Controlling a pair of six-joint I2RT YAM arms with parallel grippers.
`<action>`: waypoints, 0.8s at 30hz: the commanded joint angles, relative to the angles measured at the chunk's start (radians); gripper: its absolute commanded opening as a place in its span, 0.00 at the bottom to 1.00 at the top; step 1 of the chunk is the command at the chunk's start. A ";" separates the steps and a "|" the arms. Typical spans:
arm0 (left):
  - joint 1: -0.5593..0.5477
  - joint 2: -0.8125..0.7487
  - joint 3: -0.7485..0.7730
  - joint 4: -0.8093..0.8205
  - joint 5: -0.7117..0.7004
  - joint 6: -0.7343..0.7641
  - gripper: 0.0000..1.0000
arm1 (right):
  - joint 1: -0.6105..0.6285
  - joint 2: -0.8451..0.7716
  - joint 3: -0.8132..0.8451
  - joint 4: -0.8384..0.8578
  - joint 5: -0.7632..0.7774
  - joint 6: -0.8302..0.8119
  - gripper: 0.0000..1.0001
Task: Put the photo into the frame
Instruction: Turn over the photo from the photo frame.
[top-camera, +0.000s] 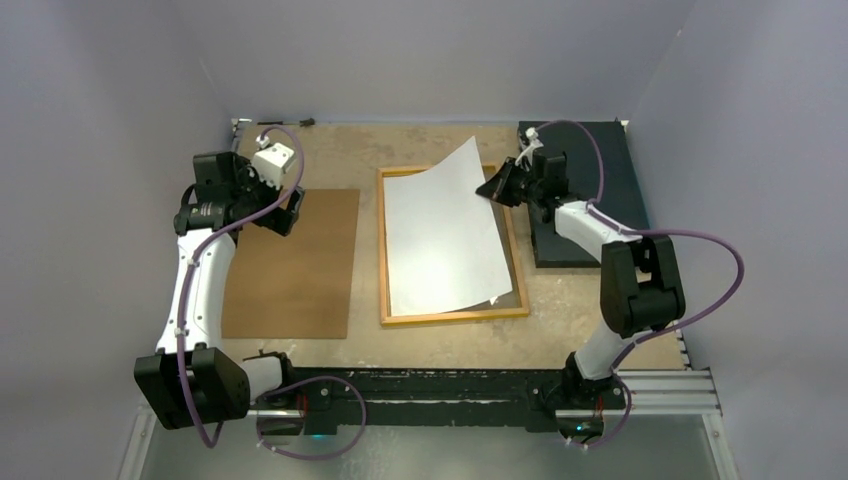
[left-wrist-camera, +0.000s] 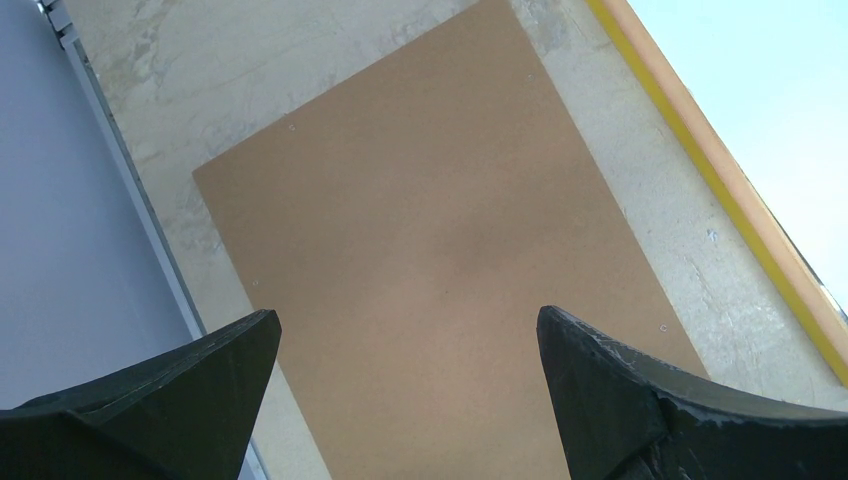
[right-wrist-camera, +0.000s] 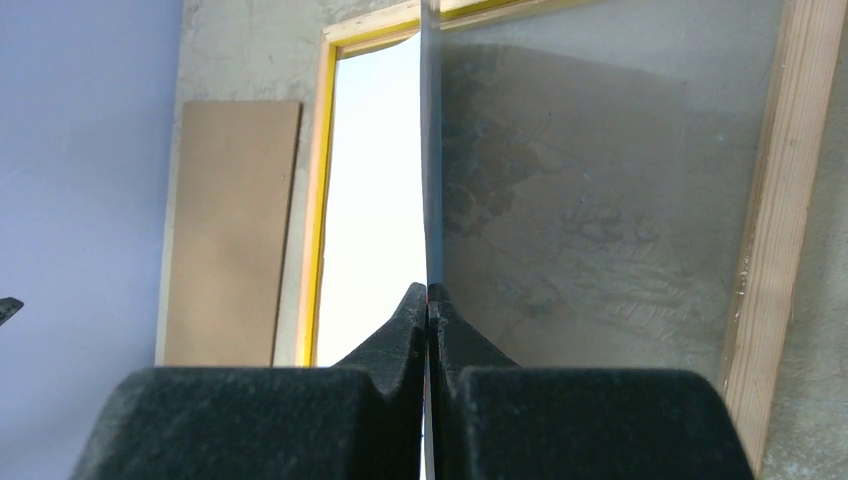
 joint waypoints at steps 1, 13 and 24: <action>-0.004 -0.011 -0.002 0.014 -0.006 0.022 1.00 | -0.002 -0.038 -0.035 0.082 0.047 0.029 0.00; -0.006 -0.004 -0.001 0.006 -0.008 0.027 1.00 | -0.001 -0.071 -0.119 0.185 0.134 0.084 0.00; -0.006 0.002 0.011 -0.005 -0.005 0.031 1.00 | 0.005 -0.072 -0.179 0.235 0.140 0.103 0.00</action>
